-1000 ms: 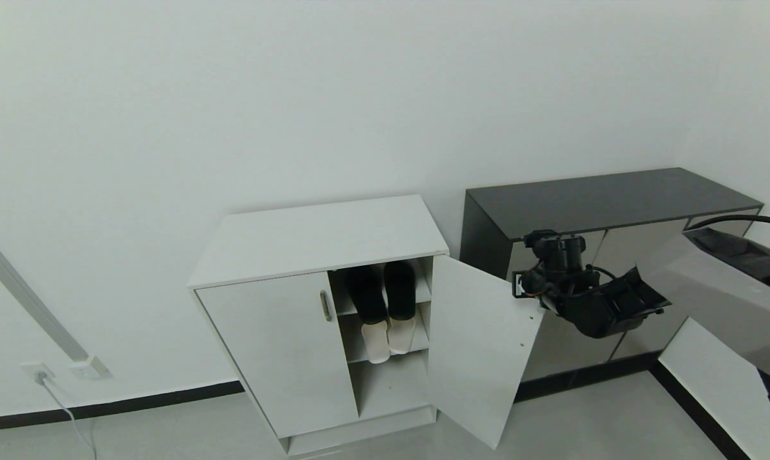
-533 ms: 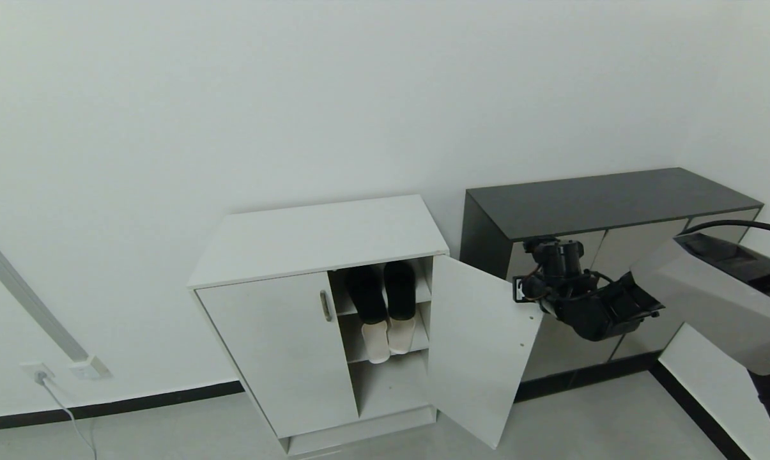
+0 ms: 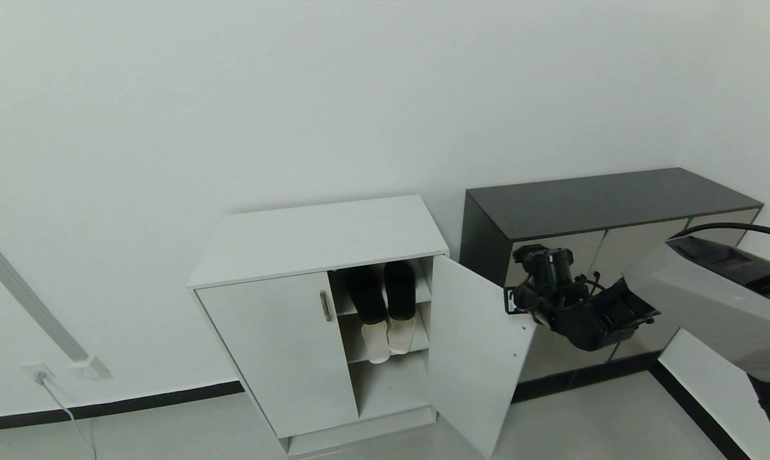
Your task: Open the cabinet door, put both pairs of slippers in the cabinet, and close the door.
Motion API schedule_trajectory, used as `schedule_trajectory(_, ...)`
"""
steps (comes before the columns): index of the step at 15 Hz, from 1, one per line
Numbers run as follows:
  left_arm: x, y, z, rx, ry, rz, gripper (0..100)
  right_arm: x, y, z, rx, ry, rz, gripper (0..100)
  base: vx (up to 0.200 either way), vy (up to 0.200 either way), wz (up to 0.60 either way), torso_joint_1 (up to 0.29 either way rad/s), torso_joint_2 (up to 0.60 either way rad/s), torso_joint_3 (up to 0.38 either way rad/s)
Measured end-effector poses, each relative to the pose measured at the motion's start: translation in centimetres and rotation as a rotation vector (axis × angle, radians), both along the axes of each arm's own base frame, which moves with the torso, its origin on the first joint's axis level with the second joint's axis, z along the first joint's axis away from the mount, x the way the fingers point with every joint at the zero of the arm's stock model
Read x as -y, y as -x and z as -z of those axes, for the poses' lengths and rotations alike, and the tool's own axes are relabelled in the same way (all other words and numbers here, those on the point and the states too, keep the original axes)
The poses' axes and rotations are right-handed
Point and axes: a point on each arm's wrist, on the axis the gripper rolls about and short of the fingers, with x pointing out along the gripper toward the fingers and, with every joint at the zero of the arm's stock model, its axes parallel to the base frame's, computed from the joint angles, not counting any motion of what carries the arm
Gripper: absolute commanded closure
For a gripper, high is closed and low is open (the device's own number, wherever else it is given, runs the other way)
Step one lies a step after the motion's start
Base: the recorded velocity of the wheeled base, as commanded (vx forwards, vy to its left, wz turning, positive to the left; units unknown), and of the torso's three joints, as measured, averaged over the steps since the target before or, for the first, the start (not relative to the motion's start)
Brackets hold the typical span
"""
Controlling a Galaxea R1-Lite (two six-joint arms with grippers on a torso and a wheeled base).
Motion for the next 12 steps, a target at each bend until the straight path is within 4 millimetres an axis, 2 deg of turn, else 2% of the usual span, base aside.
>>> schedule_trajectory(4, 0.0, 0.0, 0.0, 0.000, 0.000, 0.000, 100, -4.5, 4.1, -0.7, -0.012, -0.012, -0.119, 100, 0.000, 0.000, 0.00, 0.000, 0.00, 0.000)
schedule_trajectory(7, 0.0, 0.0, 0.0, 0.000, 0.002, 0.000, 100, -6.9, 7.1, -1.7, 0.005, -0.024, -0.201, 100, 0.000, 0.000, 0.00, 0.000, 0.00, 0.000)
schedule_trajectory(9, 0.0, 0.0, 0.0, 0.000, 0.004, 0.000, 100, -7.8, 8.3, -2.3, 0.033, -0.036, -0.234, 100, 0.000, 0.000, 0.00, 0.000, 0.00, 0.000)
schedule_trajectory(12, 0.0, 0.0, 0.0, 0.000, 0.004, 0.000, 100, -7.8, 9.2, -2.7, 0.091, -0.011, -0.273, 100, 0.000, 0.000, 0.00, 0.000, 0.00, 0.000)
